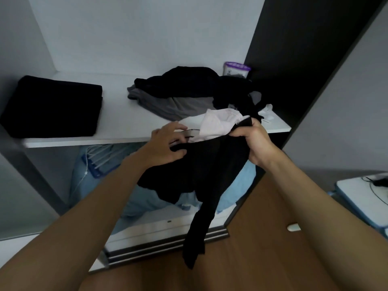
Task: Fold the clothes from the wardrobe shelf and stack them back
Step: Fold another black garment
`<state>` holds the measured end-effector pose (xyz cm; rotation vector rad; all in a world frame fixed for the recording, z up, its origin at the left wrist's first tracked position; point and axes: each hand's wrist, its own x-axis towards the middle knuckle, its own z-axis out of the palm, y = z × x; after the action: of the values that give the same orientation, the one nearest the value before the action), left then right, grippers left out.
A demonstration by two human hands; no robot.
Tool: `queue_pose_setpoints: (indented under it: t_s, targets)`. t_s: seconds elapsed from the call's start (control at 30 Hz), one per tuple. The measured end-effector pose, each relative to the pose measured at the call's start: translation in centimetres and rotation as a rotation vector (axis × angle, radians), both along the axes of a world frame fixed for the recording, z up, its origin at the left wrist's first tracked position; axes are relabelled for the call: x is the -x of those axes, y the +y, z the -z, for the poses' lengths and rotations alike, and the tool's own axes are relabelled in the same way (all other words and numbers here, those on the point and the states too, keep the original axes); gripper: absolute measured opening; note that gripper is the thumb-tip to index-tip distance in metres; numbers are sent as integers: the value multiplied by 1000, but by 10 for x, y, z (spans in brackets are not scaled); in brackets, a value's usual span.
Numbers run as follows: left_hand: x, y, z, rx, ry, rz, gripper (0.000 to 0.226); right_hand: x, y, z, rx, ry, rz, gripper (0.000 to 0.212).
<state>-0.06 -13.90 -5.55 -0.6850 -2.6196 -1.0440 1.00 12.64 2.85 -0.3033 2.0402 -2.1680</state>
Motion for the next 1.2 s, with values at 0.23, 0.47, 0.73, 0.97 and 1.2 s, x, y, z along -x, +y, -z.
queue_pose_setpoints:
  t_s: [0.23, 0.47, 0.73, 0.97, 1.2]
  targets:
    - [-32, 96, 15, -174, -659, 76, 24, -25, 77, 3, 85, 31, 100, 30]
    - [-54, 174, 32, -9, -559, 41, 19, -52, 172, 24, -82, -19, 252, 30]
    - [-96, 205, 54, -110, -407, -174, 16, -77, 213, 65, -324, -149, -2, 27]
    - [-133, 195, 40, -33, -334, -476, 26, -88, 191, 97, -648, -60, -300, 19]
    - [-151, 180, 10, 40, -247, -523, 25, -90, 183, 127, -995, 159, -462, 29]
